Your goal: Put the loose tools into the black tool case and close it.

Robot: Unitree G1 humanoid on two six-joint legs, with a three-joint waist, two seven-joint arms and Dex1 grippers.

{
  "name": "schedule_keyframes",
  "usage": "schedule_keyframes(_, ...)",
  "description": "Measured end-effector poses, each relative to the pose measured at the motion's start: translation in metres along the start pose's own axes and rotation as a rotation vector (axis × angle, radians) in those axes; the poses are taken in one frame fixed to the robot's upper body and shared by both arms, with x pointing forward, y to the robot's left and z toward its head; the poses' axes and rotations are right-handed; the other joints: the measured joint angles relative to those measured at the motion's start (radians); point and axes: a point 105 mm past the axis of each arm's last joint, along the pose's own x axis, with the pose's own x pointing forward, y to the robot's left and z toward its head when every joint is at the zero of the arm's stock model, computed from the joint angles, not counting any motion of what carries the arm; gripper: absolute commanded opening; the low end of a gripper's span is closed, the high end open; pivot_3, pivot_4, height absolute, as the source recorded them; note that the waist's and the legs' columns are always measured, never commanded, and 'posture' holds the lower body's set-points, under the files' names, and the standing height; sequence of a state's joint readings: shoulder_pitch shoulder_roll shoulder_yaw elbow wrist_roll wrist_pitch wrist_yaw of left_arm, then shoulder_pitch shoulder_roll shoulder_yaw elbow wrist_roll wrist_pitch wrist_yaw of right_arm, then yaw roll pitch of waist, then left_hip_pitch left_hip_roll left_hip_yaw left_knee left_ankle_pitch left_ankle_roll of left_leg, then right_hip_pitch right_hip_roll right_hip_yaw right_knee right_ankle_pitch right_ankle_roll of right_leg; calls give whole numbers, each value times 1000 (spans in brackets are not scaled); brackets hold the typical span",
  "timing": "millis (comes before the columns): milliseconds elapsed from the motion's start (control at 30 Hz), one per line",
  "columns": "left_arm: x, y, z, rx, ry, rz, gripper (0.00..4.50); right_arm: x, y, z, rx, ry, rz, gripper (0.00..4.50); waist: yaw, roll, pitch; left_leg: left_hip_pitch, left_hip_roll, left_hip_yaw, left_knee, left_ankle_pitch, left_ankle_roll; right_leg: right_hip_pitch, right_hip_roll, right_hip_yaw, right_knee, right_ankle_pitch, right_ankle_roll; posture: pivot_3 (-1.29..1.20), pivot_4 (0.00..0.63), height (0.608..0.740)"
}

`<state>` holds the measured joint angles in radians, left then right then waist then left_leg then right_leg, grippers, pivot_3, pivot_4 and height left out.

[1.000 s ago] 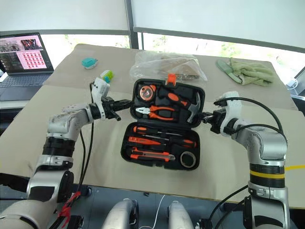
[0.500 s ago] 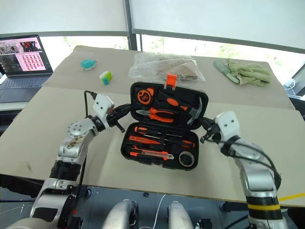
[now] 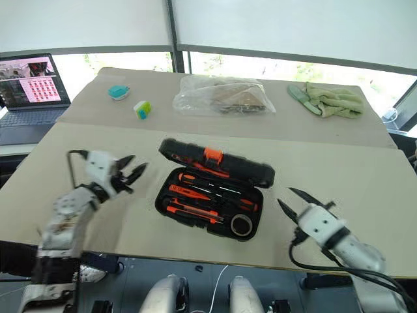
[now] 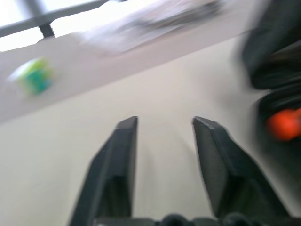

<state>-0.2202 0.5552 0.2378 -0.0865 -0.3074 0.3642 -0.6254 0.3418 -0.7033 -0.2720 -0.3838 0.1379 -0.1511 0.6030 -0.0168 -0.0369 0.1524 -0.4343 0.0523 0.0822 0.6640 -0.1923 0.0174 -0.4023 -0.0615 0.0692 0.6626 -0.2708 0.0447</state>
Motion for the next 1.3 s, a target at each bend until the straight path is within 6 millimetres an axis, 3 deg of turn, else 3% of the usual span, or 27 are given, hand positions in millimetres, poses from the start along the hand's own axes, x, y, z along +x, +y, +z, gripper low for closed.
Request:
schedule_keyframes(133,-22,17,2,-69,103,-74,3179,-26,21,10,161,59,203,3100,7,0,0,8,0,0,-2,0,0,9,-1,-2,-6,-1,-1,0,150,740)
schedule_keyframes(233,-12,29,-2,-88,133,-96,3242,-35,37,13,248,84,316,2420,14,-1,0,12,-1,0,-4,-1,-1,13,-1,-2,-10,-5,-7,0,150,740)
schedule_keyframes(333,24,30,5,-35,128,-167,2515,-37,55,24,302,85,452,1380,28,-3,0,11,-1,1,-4,-1,-1,13,-1,-4,-14,-3,-8,0,150,740)
schedule_keyframes(467,68,-1,17,90,104,-364,1004,-28,73,40,334,42,569,54,28,-7,-3,6,-1,2,-4,-1,1,13,-1,-4,-18,1,-1,0,150,740)
schedule_keyframes(533,86,-23,19,155,105,-474,122,-23,78,41,344,38,600,0,27,-8,-3,2,-2,2,-4,-1,2,10,0,-3,-19,2,0,0,150,740)
schedule_keyframes(567,94,-35,20,186,102,-532,26,-20,82,42,345,33,619,0,26,-8,-3,0,-2,2,-4,-1,2,8,0,-3,-19,2,0,0,150,740)
schedule_keyframes(767,113,-78,27,339,105,-756,26,-2,94,34,328,61,676,0,22,-8,-3,-8,-2,1,-3,-1,2,-2,2,-3,-15,2,1,0,150,740)
schedule_keyframes(900,109,-80,24,429,128,-831,26,19,95,32,339,76,653,0,18,-8,-3,-8,-2,1,-3,-1,2,-2,2,-3,-15,2,1,0,150,740)
schedule_keyframes(1067,82,-83,18,477,168,-998,26,39,69,18,352,128,502,0,16,-8,-3,-8,-2,2,-3,-1,2,-1,1,-3,-15,2,1,0,150,740)
schedule_keyframes(1133,70,-88,12,468,180,-1064,26,44,44,7,348,168,379,0,16,-7,-3,-8,-2,2,-3,-1,2,-1,1,-3,-15,2,1,0,150,740)
schedule_keyframes(1200,70,-98,11,445,147,-1068,26,41,25,2,340,191,321,0,29,-6,-3,-9,-2,1,-2,-1,2,-1,1,-3,-15,2,1,0,150,740)
schedule_keyframes(1300,76,-108,29,385,75,-1046,26,34,20,5,344,187,337,0,36,-7,-3,-11,-2,-1,-1,-1,2,-2,1,-5,-14,2,2,0,150,740)
